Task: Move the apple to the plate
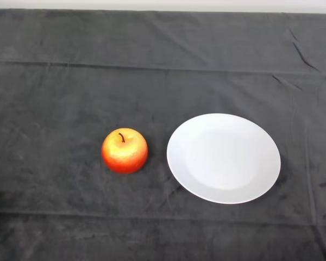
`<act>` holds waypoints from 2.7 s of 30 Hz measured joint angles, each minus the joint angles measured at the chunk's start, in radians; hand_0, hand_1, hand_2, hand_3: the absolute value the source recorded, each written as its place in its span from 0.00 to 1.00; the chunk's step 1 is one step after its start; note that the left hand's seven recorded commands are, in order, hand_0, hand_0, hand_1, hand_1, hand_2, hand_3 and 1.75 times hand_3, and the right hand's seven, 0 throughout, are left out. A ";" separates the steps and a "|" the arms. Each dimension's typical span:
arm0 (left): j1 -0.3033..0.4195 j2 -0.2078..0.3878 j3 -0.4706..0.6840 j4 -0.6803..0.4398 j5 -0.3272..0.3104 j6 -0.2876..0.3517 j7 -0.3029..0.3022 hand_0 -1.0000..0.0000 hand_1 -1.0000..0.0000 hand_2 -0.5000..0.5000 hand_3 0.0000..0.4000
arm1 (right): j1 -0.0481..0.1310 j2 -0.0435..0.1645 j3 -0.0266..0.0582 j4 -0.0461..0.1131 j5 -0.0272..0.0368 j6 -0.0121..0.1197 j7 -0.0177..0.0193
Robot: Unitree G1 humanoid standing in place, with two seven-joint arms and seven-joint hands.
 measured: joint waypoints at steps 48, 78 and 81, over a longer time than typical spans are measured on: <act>-0.080 -0.010 0.013 0.001 0.096 -0.049 -0.014 1.00 1.00 0.50 0.00 | 0.000 0.000 0.0003 0.000 0.0000 0.000 0.0000; -0.085 -0.012 -0.067 -0.403 0.256 0.125 0.024 1.00 1.00 0.50 0.00 | 0.000 0.000 0.0001 0.000 0.0000 0.000 0.0000; -0.085 -0.015 -0.092 -0.432 0.265 0.146 0.023 1.00 1.00 0.50 0.00 | 0.000 0.000 0.0001 0.000 0.0000 0.000 0.0000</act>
